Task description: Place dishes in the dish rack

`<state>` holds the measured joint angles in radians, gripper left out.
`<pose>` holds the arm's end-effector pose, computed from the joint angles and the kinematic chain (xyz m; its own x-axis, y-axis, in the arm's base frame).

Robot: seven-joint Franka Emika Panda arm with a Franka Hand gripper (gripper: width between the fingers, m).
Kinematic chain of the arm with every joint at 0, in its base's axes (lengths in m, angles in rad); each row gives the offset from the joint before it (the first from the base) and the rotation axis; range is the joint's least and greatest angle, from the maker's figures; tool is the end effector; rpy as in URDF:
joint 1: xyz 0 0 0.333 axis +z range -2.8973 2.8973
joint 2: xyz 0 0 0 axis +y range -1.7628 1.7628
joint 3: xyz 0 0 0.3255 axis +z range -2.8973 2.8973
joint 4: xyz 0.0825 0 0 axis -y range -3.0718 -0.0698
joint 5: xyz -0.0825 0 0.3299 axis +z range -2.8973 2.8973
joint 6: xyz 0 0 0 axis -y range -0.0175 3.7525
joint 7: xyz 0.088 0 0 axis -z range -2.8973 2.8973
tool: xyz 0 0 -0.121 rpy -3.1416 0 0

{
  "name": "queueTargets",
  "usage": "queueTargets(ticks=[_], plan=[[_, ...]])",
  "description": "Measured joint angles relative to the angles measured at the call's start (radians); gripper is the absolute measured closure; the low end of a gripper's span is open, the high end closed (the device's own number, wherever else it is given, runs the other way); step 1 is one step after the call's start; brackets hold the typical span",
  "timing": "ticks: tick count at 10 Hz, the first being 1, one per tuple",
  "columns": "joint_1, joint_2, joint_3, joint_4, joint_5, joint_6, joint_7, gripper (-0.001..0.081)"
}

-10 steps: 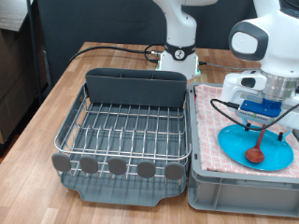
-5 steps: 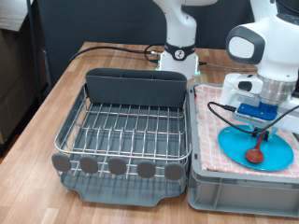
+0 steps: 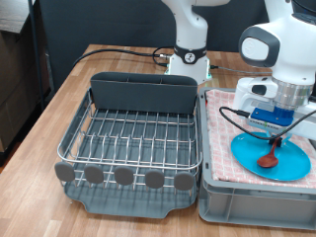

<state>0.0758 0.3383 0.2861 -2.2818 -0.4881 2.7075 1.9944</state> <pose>0.4803 0.1951 0.2614 0.3343 -0.9365 0.1061 -0.9271 -0.3470 -0.1419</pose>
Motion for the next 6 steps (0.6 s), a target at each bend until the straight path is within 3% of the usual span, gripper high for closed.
queueTargets(ticks=[6], plan=[[-0.021, -0.108, 0.026, -0.006, 0.132, -0.09, -0.087, 0.0723]])
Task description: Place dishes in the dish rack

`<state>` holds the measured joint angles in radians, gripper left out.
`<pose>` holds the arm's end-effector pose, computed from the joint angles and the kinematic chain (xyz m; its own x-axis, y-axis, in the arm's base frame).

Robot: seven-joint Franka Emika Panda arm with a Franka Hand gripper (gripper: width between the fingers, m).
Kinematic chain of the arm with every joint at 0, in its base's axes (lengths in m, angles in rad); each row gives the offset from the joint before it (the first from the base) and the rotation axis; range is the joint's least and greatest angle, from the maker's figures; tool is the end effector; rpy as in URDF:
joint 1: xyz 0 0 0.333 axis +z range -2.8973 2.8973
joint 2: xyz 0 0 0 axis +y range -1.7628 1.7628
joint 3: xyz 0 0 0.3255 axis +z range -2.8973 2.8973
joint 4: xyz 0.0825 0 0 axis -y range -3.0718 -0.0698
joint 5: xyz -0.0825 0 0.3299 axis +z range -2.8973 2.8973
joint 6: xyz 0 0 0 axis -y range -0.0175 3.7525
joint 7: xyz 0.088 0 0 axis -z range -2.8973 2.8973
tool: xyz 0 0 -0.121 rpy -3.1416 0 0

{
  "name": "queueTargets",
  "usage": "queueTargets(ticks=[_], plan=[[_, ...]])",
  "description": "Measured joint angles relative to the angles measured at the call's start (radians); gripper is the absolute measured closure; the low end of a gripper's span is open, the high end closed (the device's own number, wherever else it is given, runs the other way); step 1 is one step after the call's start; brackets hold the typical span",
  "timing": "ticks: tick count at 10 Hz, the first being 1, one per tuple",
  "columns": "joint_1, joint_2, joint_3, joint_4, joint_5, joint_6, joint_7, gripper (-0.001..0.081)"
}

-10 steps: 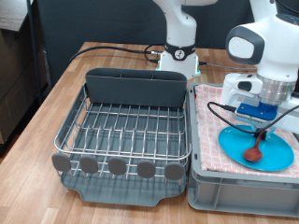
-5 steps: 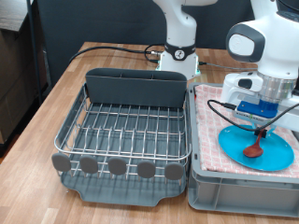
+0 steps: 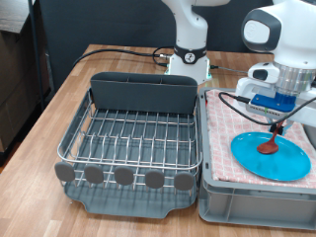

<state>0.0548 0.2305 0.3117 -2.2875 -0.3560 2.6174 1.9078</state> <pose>0.4781 0.1872 0.3051 0.3028 -0.9478 0.0998 -0.9389 -0.3147 -0.1396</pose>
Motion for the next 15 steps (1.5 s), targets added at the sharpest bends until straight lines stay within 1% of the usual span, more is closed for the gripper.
queueTargets(ticks=[1, 2, 3, 5, 6, 7, 9, 10, 11, 13, 15], plan=[[-0.001, -0.032, 0.001, -0.006, 0.029, -0.025, -0.002, 0.0723], [-0.001, -0.07, 0.0, -0.021, 0.045, -0.034, 0.018, 0.0723], [0.0, -0.11, -0.003, -0.044, 0.064, -0.035, 0.083, 0.0723], [0.0, -0.191, -0.004, -0.089, 0.082, -0.073, 0.201, 0.0723], [0.0, -0.186, -0.004, -0.089, 0.082, -0.069, 0.179, 0.0723], [-0.001, -0.187, -0.012, -0.089, 0.076, -0.068, 0.217, 0.0723], [-0.016, -0.223, -0.045, -0.094, 0.082, -0.125, 0.337, 0.0723], [-0.025, -0.25, -0.061, -0.1, 0.102, -0.162, 0.376, 0.0723], [-0.031, -0.277, -0.078, -0.106, 0.141, -0.195, 0.395, 0.0723], [-0.04, -0.331, -0.119, -0.121, 0.219, -0.244, 0.398, 0.0723], [-0.042, -0.388, -0.161, -0.147, 0.263, -0.295, 0.389, 0.0723]])
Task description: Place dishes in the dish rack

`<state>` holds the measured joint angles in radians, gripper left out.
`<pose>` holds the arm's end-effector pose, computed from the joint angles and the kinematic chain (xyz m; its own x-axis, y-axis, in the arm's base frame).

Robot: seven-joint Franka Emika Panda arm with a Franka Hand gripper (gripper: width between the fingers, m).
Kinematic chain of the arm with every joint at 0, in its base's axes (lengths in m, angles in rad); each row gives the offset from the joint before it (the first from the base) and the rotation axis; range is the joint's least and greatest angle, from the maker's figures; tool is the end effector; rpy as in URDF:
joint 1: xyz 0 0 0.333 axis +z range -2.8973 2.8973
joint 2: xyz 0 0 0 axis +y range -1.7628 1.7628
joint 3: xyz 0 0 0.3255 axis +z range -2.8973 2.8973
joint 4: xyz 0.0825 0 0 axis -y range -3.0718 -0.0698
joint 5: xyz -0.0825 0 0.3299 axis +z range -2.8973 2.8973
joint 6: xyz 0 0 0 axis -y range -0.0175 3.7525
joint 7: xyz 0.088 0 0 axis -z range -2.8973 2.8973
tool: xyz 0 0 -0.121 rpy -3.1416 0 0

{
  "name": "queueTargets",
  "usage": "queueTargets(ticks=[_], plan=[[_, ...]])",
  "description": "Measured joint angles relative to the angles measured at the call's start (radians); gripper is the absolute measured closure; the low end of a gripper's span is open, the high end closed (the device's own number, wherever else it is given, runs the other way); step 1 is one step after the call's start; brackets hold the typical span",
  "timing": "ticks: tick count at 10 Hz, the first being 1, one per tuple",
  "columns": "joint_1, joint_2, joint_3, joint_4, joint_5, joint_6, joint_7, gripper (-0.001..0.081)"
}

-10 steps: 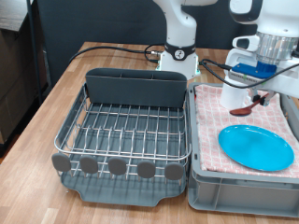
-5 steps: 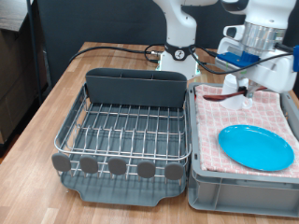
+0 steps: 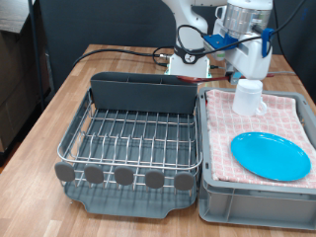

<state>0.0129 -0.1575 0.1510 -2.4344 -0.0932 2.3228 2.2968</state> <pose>0.4232 0.0681 0.3987 -0.4818 -0.8752 0.0436 -0.8742 0.4766 -0.0927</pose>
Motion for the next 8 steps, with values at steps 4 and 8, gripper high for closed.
queueTargets(ticks=[4, 8], plan=[[0.001, -0.097, -0.044, -0.071, 0.014, -0.028, -0.014, 0.0723], [0.001, -0.109, -0.045, -0.083, 0.039, -0.086, -0.012, 0.0723]])
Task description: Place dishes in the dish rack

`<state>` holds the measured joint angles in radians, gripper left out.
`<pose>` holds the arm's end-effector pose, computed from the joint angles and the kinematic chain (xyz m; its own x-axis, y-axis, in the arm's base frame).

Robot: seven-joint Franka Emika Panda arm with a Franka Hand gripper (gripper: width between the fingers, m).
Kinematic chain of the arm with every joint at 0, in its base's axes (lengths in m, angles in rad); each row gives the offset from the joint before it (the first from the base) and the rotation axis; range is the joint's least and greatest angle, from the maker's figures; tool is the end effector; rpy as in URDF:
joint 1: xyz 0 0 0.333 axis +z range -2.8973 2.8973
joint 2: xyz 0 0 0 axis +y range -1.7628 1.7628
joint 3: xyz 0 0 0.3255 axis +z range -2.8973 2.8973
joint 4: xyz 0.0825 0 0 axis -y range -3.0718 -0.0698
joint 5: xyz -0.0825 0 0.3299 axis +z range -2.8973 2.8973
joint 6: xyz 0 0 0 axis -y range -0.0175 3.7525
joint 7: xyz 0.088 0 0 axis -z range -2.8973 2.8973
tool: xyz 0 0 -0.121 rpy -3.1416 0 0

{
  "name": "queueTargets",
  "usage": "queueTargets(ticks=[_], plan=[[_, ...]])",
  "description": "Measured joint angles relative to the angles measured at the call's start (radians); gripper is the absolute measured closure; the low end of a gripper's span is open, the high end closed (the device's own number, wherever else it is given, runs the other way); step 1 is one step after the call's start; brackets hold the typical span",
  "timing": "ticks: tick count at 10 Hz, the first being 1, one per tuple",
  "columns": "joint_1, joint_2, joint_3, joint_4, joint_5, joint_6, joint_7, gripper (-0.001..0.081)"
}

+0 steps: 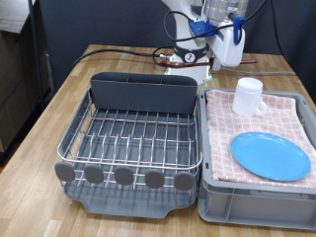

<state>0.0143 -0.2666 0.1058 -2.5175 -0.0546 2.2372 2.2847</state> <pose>0.3861 0.0449 0.4027 -0.5341 -0.8430 0.0640 -0.8454 0.5331 -0.0332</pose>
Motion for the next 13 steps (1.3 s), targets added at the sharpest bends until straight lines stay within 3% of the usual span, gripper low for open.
queueTargets(ticks=[5, 10, 13], plan=[[0.0, -0.161, -0.023, -0.133, 0.025, -0.01, 0.0, 0.0723], [0.0, -0.172, -0.048, -0.144, 0.025, -0.058, -0.023, 0.0723], [0.0, -0.234, -0.1, -0.206, 0.036, -0.061, -0.078, 0.0723]])
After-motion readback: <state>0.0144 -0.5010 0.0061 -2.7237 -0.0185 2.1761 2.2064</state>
